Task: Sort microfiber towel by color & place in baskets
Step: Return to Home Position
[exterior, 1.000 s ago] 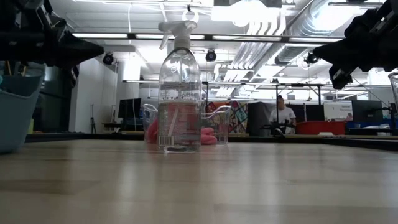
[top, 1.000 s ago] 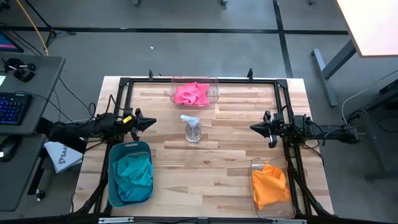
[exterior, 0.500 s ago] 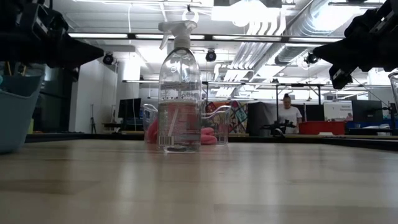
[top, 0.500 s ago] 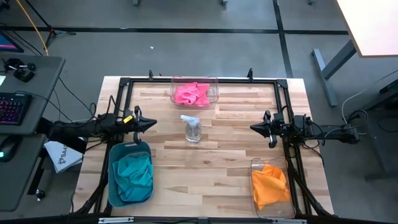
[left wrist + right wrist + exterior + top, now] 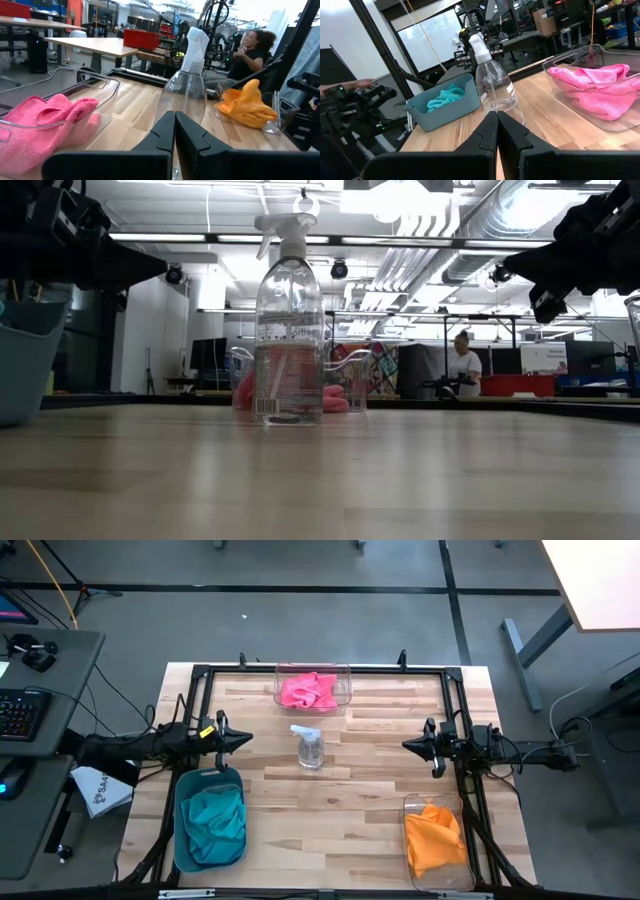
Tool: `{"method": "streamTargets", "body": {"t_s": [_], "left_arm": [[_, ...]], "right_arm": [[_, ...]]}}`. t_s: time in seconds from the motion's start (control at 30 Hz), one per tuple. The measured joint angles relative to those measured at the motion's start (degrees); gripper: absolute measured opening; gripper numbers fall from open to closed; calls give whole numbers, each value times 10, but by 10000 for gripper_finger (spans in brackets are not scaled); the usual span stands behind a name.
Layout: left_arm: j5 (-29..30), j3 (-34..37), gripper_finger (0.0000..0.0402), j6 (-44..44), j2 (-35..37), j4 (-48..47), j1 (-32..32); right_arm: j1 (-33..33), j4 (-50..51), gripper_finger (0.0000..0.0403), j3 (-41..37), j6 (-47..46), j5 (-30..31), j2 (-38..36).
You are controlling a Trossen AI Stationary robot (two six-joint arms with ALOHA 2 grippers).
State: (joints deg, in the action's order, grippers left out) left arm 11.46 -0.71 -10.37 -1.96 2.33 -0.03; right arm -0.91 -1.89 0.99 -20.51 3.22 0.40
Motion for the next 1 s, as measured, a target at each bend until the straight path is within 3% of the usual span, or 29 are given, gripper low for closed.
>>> {"method": "streamTargets", "body": {"t_s": [1.0], "left_arm": [[0,0,0,0,0,0,0]], "right_arm": [[0,0,0,0,0,0,0]]}}
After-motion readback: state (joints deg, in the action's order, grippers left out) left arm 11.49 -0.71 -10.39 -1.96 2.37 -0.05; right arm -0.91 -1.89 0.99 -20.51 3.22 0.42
